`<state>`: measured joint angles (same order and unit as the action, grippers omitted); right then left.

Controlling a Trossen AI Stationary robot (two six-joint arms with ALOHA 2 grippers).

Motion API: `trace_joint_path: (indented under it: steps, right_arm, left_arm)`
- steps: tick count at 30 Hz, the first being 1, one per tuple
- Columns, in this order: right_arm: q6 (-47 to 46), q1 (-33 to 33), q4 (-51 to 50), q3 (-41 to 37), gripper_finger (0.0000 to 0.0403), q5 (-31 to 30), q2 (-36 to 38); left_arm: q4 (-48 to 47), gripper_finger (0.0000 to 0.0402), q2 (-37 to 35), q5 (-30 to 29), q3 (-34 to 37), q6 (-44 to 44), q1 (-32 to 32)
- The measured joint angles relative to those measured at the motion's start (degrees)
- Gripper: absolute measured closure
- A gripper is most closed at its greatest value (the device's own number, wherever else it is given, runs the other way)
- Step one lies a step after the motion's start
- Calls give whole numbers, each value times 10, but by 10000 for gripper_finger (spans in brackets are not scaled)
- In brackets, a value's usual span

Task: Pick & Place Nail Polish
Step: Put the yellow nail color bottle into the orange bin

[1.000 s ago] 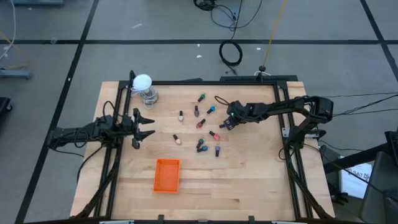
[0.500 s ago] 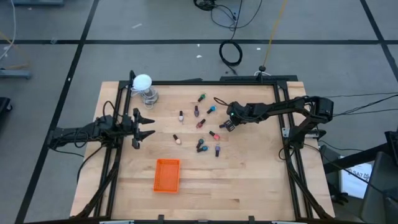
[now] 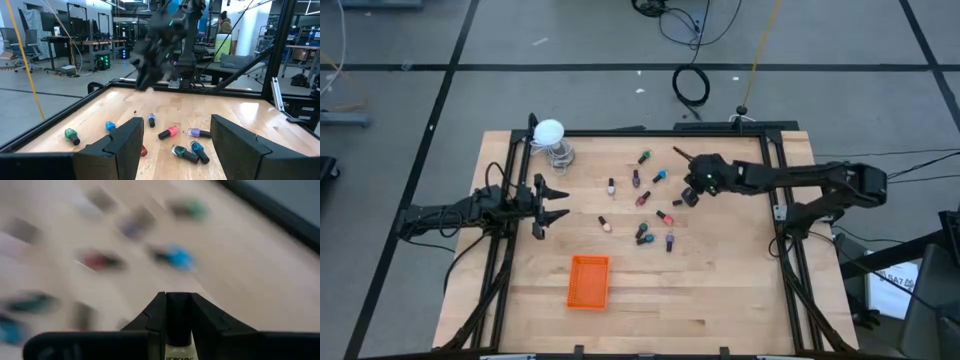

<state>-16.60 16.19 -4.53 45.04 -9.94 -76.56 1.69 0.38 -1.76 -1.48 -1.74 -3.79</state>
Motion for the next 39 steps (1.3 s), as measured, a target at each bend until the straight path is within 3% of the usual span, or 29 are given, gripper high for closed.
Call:
trace_joint_path:
  steps: [9, 13, 23, 28, 30, 34, 37, 39]
  right_arm:
    - [43, -111, 317, -55, 356, 121, 8]
    - [52, -156, 395, -64, 356, 162, -13]
    - [92, -230, 548, -63, 356, 176, -71]
    - [100, -227, 626, -63, 356, 175, -117]
    - [100, -222, 645, -62, 356, 175, -131]
    - [98, -211, 658, -55, 356, 173, -157]
    - [98, -206, 676, -39, 356, 172, -177]
    - [99, -203, 680, -24, 356, 171, -192]
  left_arm:
    - [0, 174, 0, 2, 0, 0, 0]
    - [12, 174, 0, -5, 0, 2, 0]
    - [70, 174, 0, 15, 0, -45, 0]
    - [67, 174, 8, 21, 0, -148, 0]
    - [76, 174, 27, 23, 5, -203, 3]
    - [90, 174, 104, -9, 6, -231, 26]
    - [173, 174, 194, -45, 6, -220, 56]
    - [256, 174, 271, -61, 6, -168, 82]
